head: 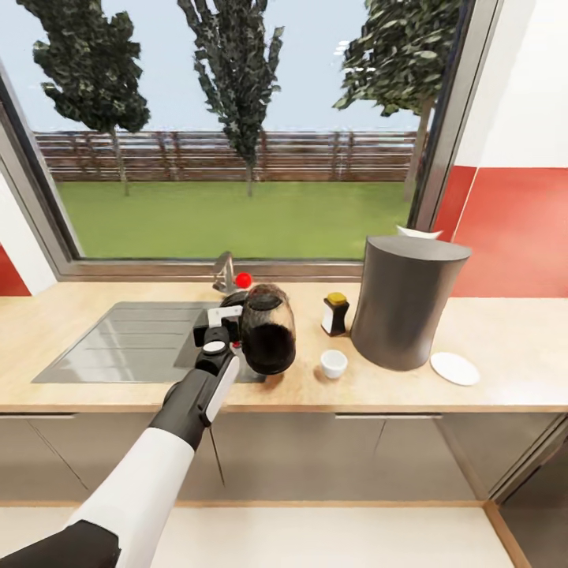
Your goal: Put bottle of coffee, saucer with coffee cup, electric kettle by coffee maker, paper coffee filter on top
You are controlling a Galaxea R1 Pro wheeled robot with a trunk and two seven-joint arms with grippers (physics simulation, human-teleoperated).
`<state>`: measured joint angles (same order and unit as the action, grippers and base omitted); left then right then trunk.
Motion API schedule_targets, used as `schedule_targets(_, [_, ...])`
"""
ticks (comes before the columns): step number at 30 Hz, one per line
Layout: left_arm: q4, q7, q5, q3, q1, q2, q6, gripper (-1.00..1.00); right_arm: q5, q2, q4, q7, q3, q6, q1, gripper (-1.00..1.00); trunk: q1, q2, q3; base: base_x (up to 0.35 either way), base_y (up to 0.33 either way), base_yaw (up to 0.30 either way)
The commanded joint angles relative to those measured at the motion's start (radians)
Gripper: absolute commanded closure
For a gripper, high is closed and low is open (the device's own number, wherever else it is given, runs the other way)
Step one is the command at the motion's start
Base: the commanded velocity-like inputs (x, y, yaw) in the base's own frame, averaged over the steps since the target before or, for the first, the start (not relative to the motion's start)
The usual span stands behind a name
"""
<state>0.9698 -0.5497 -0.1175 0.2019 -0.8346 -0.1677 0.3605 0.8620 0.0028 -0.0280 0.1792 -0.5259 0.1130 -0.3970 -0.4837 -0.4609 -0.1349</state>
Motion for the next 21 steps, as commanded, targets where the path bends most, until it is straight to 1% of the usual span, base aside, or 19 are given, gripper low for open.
schedule_targets(1, [-0.002, -0.009, -0.002, 0.004, -0.001, 0.0, 0.001, 1.0, 0.008, 0.0, -0.003, 0.006, -0.008, 0.005, 0.0, -1.0, -0.001, -0.002, -0.002, 0.261, 0.0, -0.002])
schedule_targets(3, [-0.025, -0.009, -0.002, 0.003, -0.001, 0.0, -0.004, 1.0, 0.008, 0.0, -0.003, 0.006, -0.008, 0.005, 0.0, -1.0, -0.001, -0.002, -0.002, 0.26, 0.0, -0.001])
schedule_targets(5, [-0.031, -0.009, -0.001, 0.004, -0.001, 0.0, -0.039, 1.0, 0.008, 0.0, -0.003, 0.005, -0.007, 0.005, 0.0, -1.0, -0.001, -0.002, -0.002, 0.149, 0.0, 0.0])
schedule_targets(9, [-0.046, -0.009, 0.0, 0.004, -0.001, 0.0, -0.074, 1.0, 0.008, 0.0, -0.003, 0.005, -0.008, 0.005, 0.0, -1.0, -0.001, -0.002, -0.002, 0.053, 0.0, 0.0])
schedule_targets(13, [-0.078, -0.009, -0.002, 0.002, -0.001, 0.0, -0.086, 1.0, 0.008, 0.0, -0.003, 0.006, -0.008, 0.005, 0.0, -1.0, -0.001, -0.002, -0.002, 0.024, 0.0, -0.04])
schedule_targets(21, [-0.082, -0.009, -0.002, 0.001, -0.001, -0.001, -0.086, 1.0, 0.008, 0.0, -0.003, 0.006, -0.008, 0.006, 0.0, -1.0, -0.001, -0.002, -0.002, 0.122, 0.0, -0.236])
